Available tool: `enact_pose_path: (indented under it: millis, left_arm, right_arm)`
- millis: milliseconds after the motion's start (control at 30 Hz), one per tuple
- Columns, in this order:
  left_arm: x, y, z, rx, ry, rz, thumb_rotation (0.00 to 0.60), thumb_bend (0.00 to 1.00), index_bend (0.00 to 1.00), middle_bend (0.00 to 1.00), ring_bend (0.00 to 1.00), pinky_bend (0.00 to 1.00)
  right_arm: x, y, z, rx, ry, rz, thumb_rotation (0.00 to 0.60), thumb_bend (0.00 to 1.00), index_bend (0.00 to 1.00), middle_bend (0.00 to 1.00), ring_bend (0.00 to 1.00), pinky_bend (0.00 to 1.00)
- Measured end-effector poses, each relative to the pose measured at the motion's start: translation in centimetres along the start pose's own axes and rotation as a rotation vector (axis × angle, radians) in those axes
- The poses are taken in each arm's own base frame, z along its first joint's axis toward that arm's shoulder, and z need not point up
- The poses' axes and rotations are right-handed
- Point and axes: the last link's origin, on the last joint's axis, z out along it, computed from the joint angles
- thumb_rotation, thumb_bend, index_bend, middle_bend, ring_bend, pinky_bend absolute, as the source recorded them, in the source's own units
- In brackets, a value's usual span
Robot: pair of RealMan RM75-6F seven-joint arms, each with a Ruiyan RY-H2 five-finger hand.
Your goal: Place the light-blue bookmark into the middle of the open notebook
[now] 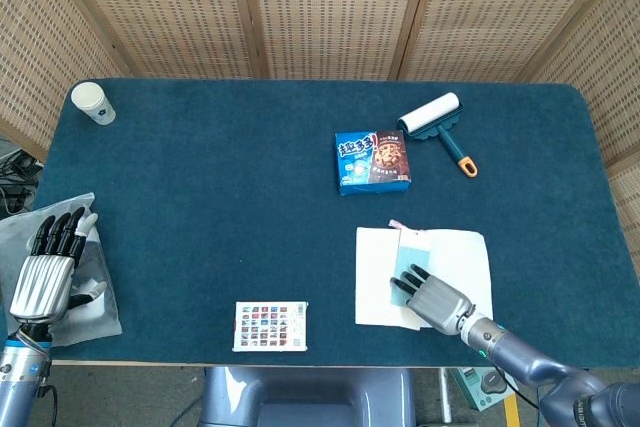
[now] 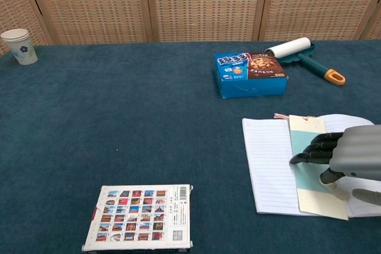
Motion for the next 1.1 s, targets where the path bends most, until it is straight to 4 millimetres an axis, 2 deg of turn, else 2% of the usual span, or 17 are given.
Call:
enact_pose_path:
  millis: [1100]
  left_arm:
    - [0.25,-0.11,-0.09,0.000,0.007,-0.008,0.600,0.04,0.00,0.00,0.00,0.00]
  right_arm:
    - [0.37,-0.65,0.25,0.034,0.012,-0.072,0.600,0.72,0.52,0.03,0.00,0.02]
